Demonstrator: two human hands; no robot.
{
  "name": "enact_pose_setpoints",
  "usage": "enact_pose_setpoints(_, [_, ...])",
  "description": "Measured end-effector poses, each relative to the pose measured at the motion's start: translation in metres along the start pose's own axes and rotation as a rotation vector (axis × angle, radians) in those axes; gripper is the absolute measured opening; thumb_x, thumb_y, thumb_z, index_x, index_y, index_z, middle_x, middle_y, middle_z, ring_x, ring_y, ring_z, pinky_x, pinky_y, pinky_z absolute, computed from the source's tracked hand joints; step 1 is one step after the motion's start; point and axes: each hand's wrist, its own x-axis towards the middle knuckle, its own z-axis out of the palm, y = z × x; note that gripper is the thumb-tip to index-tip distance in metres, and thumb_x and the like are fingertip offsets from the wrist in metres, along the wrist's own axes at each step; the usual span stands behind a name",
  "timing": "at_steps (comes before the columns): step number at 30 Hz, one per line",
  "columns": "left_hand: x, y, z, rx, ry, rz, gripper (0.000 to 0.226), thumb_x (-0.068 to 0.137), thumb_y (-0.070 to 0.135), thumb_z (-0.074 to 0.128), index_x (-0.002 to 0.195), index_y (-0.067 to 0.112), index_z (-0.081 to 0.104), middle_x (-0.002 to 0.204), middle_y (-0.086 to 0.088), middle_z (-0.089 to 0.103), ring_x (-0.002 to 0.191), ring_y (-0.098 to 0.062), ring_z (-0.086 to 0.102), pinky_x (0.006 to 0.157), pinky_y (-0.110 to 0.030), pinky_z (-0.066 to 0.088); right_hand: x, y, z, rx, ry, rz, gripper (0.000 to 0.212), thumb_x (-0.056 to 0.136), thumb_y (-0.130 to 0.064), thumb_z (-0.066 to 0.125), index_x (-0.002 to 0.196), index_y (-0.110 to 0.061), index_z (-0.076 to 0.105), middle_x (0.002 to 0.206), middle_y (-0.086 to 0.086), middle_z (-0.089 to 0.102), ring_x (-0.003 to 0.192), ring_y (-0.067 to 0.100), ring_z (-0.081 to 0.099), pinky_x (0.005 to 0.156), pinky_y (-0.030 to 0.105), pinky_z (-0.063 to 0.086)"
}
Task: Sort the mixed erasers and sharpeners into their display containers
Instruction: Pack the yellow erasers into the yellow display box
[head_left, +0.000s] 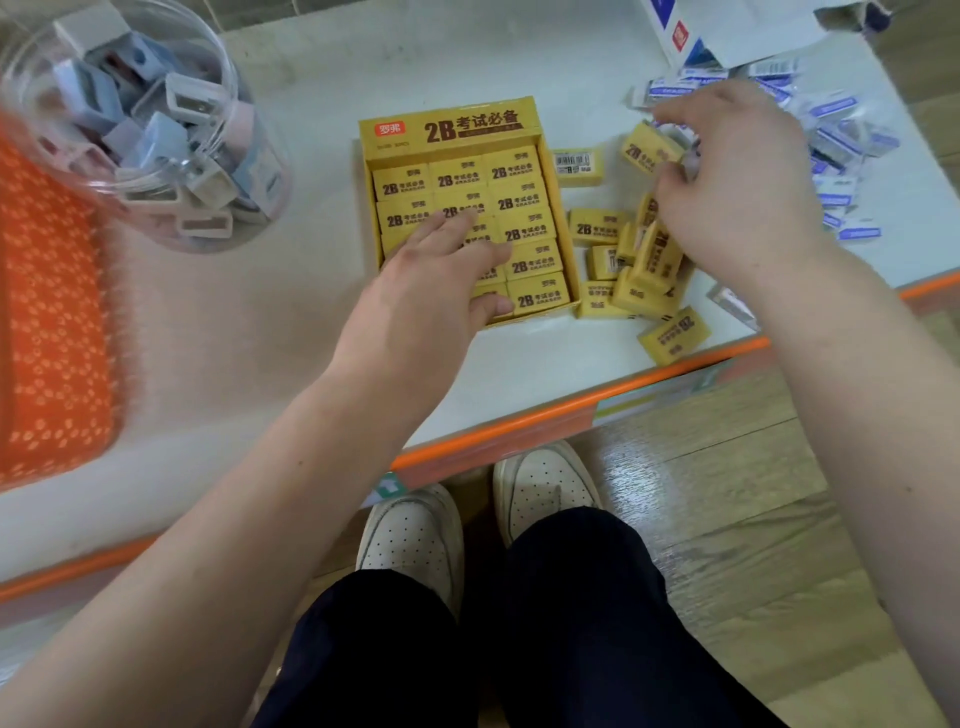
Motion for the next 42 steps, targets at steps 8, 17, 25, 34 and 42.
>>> enact_pose_setpoints(8, [0.002,0.001,0.001,0.012,0.013,0.014,0.045,0.092,0.029,0.057,0.136,0.029,0.048,0.154,0.003,0.028,0.144,-0.015,0.017,0.115,-0.032,0.014,-0.013,0.01,-0.016,0.044,-0.144,0.045,0.042,0.091,-0.005,0.042,0.126,-0.021,0.057,0.131,0.003,0.053,0.118,0.019,0.051,0.098,0.021,0.033])
enact_pose_setpoints(17, [0.001,-0.004,0.002,0.028,0.047,0.034,0.044,0.089,0.029,0.06,0.133,0.028,0.052,0.151,0.001,0.035,0.142,-0.019,0.024,0.115,-0.042,0.02,-0.021,0.007,-0.037,0.011,-0.457,-0.101,0.05,0.076,-0.034,0.073,0.124,-0.034,0.057,0.12,-0.003,0.053,0.1,0.01,0.048,0.082,0.02,0.034])
enact_pose_setpoints(25, [0.019,0.01,-0.012,0.075,0.212,0.142,0.028,0.095,0.031,0.05,0.11,0.014,0.067,0.116,-0.004,0.064,0.109,-0.026,0.055,0.09,-0.035,0.04,-0.023,0.01,-0.021,0.206,-0.153,-0.031,0.048,0.078,-0.021,0.063,0.125,-0.025,0.057,0.122,-0.002,0.056,0.099,0.011,0.054,0.096,0.028,0.043])
enact_pose_setpoints(34, [0.06,0.043,-0.005,0.091,-0.03,0.161,0.043,0.092,0.037,0.053,0.134,0.026,0.05,0.132,0.001,0.054,0.126,-0.019,0.04,0.101,-0.034,0.035,-0.027,0.015,-0.015,0.267,-0.089,-0.052,0.059,0.075,0.004,0.051,0.128,-0.022,0.055,0.129,-0.004,0.051,0.098,0.002,0.046,0.09,0.015,0.039])
enact_pose_setpoints(42, [0.063,0.047,0.012,0.091,-0.017,0.099,0.045,0.085,0.03,0.058,0.13,0.028,0.055,0.128,0.001,0.054,0.122,-0.026,0.038,0.103,-0.044,0.034,-0.03,0.011,-0.004,0.329,-0.017,-0.078,0.052,0.076,0.002,0.046,0.122,-0.02,0.059,0.117,-0.005,0.057,0.073,-0.015,0.042,0.076,0.001,0.031])
